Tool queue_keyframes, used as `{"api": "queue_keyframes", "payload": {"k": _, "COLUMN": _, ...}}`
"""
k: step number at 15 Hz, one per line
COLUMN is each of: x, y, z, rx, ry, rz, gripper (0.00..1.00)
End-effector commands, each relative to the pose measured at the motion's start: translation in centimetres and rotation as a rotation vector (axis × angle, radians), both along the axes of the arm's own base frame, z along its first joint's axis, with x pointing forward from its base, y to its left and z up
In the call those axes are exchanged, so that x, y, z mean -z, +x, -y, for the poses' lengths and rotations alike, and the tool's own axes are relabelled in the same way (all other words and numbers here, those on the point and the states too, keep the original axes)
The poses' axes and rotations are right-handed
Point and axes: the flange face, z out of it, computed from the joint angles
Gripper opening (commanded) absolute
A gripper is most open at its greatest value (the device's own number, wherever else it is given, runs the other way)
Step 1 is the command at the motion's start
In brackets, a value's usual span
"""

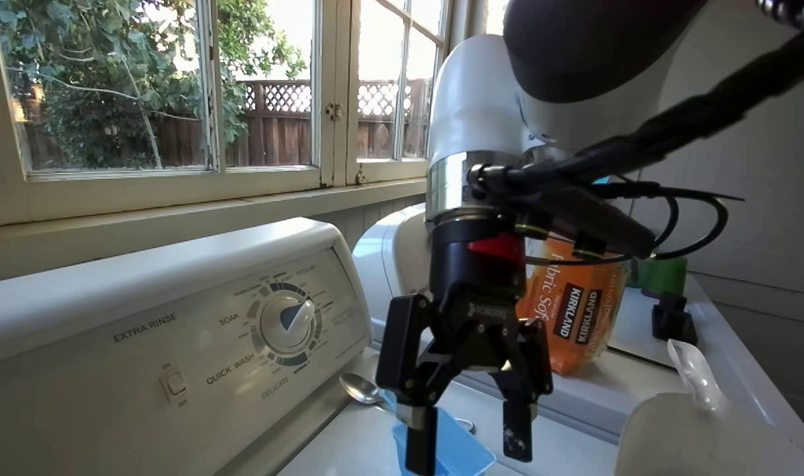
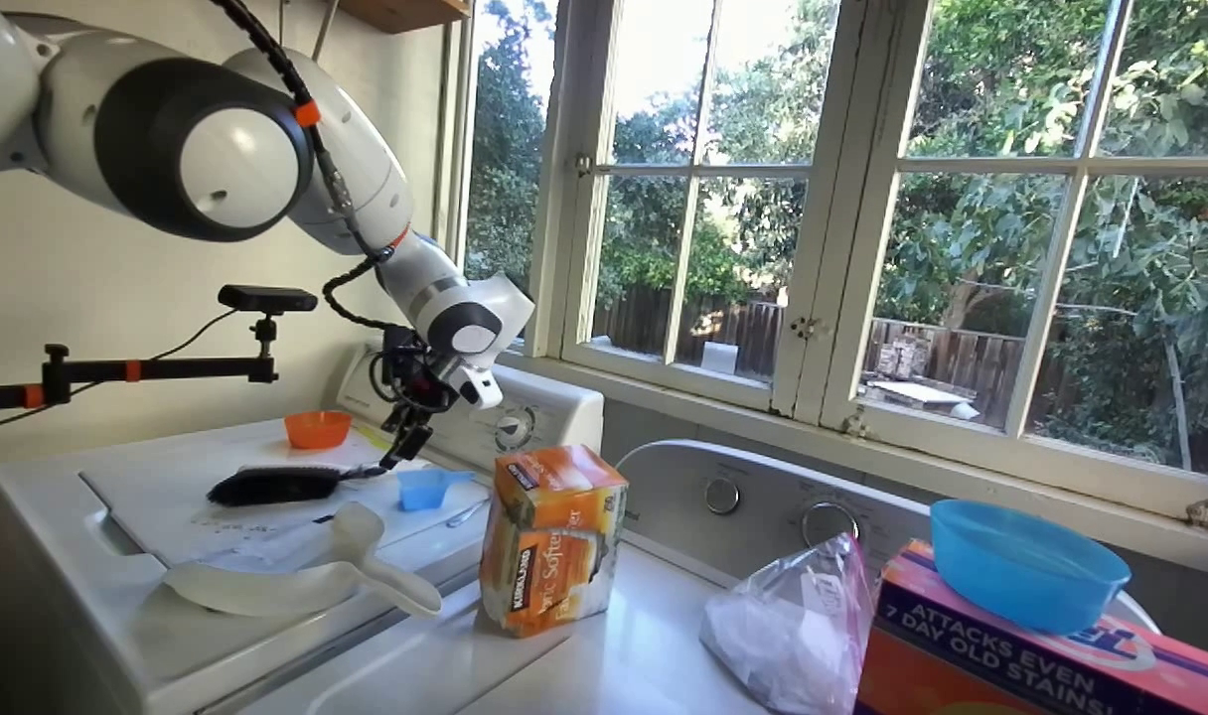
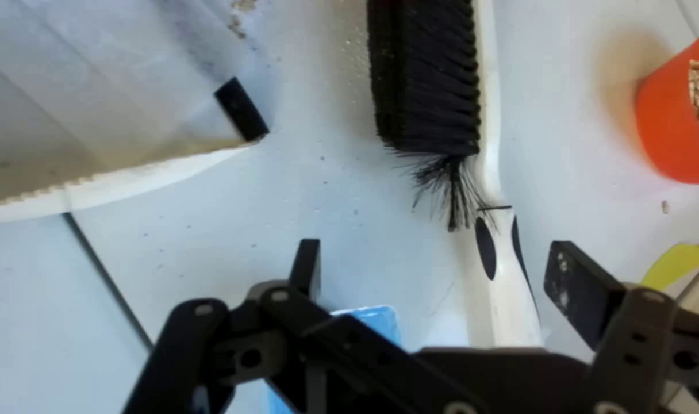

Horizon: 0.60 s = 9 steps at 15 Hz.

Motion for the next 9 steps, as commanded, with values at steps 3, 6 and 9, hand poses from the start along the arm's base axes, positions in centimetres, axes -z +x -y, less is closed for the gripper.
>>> {"api": "queue_keyframes", "payload": {"k": 3, "x": 1.0, "y": 0.1, "z": -2.5, "rx": 0.005, "ry": 0.017, "rz": -0.007, "gripper": 1.00}}
{"api": "queue_keyframes", "payload": {"k": 6, "x": 1.5, "y": 0.2, "z": -3.4, "rx": 0.020, "ry": 0.031, "rz": -0.012, "gripper": 1.00}}
{"api": "queue_keyframes", "payload": {"k": 9, "x": 2.4, "y": 0.9, "z": -4.0, "rx": 0.067, "ry": 0.016, "rz": 0.005, "gripper": 1.00}}
